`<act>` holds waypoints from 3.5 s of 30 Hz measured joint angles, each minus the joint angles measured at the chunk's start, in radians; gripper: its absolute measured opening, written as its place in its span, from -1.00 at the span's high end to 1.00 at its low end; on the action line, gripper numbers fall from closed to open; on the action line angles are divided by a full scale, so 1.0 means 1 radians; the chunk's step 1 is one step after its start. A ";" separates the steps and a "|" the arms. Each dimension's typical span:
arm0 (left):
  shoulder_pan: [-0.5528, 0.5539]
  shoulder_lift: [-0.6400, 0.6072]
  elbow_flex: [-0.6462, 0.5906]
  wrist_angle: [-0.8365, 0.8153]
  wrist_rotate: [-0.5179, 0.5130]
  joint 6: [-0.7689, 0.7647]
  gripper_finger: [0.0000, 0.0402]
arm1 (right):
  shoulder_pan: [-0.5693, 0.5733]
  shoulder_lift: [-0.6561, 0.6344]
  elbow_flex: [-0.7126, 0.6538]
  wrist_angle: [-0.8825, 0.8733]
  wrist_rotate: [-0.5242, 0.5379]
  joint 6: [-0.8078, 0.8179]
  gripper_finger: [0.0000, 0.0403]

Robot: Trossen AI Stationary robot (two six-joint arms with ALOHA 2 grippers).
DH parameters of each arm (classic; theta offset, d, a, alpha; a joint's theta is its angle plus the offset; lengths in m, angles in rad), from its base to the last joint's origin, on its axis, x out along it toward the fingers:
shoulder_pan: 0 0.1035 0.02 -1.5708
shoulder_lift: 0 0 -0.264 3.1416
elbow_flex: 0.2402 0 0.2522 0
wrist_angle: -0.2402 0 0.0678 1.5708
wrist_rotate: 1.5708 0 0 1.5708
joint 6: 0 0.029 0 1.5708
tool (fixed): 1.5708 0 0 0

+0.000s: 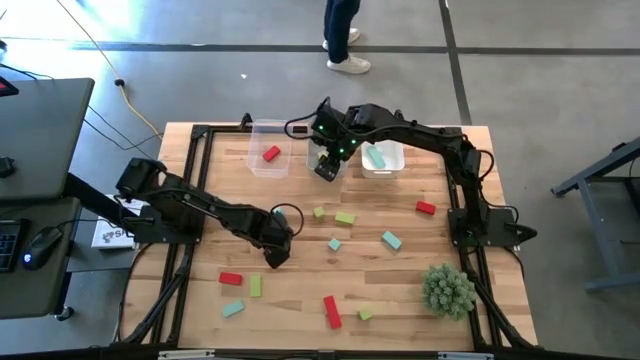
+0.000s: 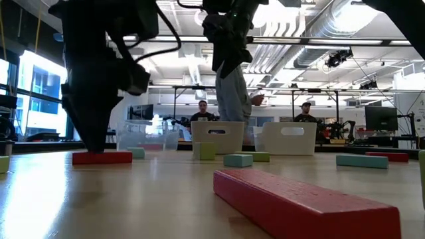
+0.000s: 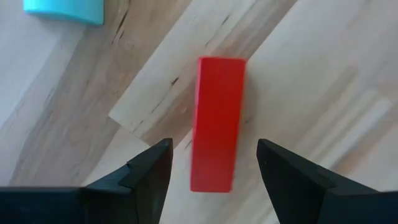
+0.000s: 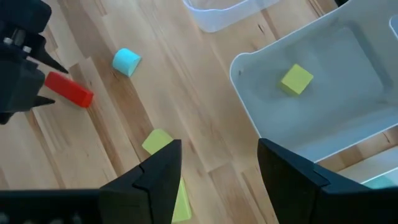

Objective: Sort & place blocks by color
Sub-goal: Put the red block into the transparent bin

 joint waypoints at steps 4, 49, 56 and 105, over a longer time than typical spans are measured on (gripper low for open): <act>0.000 0.045 0.000 0.001 0.002 0.000 -0.11 | 0.000 0.000 0.000 -0.004 0.000 -0.002 0.01; 0.296 -0.290 0.000 0.020 -0.063 0.109 0.64 | -0.099 -0.010 0.002 0.000 0.092 -0.183 0.01; 0.445 -0.358 0.000 0.023 -0.107 0.183 0.64 | -0.145 -0.010 0.002 -0.002 0.087 -0.211 0.01; 1.102 -0.077 0.001 0.306 0.161 0.910 0.51 | 0.102 -0.010 0.000 -0.090 -0.026 0.397 0.01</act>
